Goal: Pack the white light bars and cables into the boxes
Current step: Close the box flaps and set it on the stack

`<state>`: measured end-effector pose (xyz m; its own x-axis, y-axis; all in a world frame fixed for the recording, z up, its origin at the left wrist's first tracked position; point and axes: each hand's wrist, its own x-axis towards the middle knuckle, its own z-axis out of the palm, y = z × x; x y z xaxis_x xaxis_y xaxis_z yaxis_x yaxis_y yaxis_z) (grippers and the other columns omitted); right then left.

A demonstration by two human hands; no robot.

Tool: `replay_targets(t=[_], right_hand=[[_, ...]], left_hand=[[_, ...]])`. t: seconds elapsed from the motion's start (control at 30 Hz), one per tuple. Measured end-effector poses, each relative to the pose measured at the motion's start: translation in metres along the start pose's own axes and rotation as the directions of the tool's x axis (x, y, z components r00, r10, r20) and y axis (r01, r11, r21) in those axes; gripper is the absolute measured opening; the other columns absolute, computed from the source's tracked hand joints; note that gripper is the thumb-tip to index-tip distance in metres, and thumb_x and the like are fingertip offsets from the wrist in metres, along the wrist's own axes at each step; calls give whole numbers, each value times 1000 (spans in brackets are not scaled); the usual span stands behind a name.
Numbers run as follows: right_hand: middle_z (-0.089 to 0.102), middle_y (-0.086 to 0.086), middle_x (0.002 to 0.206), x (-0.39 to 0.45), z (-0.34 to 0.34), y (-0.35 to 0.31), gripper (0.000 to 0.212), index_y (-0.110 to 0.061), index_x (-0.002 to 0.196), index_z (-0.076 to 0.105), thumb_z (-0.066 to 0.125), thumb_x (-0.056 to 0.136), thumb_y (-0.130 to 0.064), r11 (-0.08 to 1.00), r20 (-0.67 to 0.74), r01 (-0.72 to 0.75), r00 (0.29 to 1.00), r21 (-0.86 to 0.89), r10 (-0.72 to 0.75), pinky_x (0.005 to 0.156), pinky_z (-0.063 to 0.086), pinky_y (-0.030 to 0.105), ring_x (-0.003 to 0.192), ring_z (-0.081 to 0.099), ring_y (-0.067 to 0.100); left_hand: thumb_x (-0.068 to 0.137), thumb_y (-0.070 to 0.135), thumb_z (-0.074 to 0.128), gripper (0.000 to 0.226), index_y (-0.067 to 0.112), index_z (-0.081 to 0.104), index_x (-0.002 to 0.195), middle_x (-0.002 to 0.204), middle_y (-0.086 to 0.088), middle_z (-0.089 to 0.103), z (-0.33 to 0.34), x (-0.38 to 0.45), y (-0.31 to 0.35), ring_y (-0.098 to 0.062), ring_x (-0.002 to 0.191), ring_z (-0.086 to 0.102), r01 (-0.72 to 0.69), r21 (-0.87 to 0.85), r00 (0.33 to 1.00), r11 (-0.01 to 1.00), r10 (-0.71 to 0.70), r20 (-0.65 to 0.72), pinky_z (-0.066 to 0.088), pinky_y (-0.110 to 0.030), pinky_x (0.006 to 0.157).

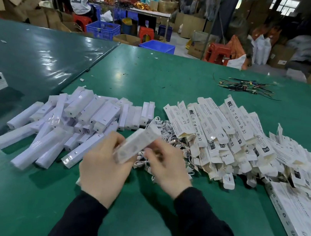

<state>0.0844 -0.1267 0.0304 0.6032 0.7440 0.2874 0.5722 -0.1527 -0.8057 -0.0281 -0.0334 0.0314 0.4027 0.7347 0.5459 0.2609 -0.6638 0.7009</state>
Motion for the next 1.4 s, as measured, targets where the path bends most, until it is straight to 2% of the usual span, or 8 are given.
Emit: replay_targets(t=[0.23,0.3,0.4,0.5,0.63,0.87,1.0,1.4], right_hand=[[60,16,114,47,82,-13,12,-14,102,60,57,92,-9,885,407,340,892,-317,-197,101,37,29,110,47,21],[67,13,98,44,81,-22,31,-12,96,68,39,105,-19,998,303,62,951,21,-66,81,50,18,93,64,20],[68,3,62,45,79,-22,74,-12,61,75,22,108,-33,723,336,-286,939,629,78,51,54,20,57,68,12],[70,10,88,40,69,-20,37,-10,89,72,40,103,-20,987,107,158,981,21,-160,75,56,28,79,71,14],[67,15,100,36,34,3,21,0,100,68,66,86,-15,604,291,526,846,-599,-447,85,43,35,89,61,28],[68,-6,101,-10,-46,15,23,-38,102,47,51,86,-53,986,-231,-85,966,141,116,73,55,24,81,65,3],[75,2,100,-33,-69,23,38,-45,123,43,56,92,-28,646,-201,-126,891,753,408,50,49,21,67,64,9],[73,10,111,-40,-82,10,51,-21,134,49,57,84,-25,410,58,-192,946,892,319,61,56,24,83,70,12]], left_hand=[[67,5,70,27,16,57,88,66,4,56,-9,12,-11,-24,59,50,40,-2,987,999,-40,-156,37,-30,60],[62,-5,74,36,11,61,92,67,5,54,-8,13,-11,-20,60,47,49,47,990,998,-42,-135,35,-30,60],[61,-6,75,38,10,63,93,62,4,54,-7,11,-11,-24,55,50,38,88,992,995,-27,-127,35,-29,57],[67,3,78,32,12,61,93,65,-1,62,-5,9,-13,-30,56,57,6,52,993,999,0,-118,38,-30,57],[75,49,66,32,29,50,95,69,11,60,-6,7,-6,-16,60,59,47,-60,997,997,-50,-52,45,-31,53],[81,70,39,44,37,45,110,78,15,57,-1,-5,3,-16,63,54,-76,-72,979,995,88,186,37,-31,56],[79,75,34,63,29,61,113,88,9,63,4,-10,4,-19,78,58,-195,81,932,977,159,325,40,-30,61],[92,65,40,63,13,68,111,90,16,59,9,-13,3,0,75,43,-468,-93,815,879,470,340,40,-18,64]])
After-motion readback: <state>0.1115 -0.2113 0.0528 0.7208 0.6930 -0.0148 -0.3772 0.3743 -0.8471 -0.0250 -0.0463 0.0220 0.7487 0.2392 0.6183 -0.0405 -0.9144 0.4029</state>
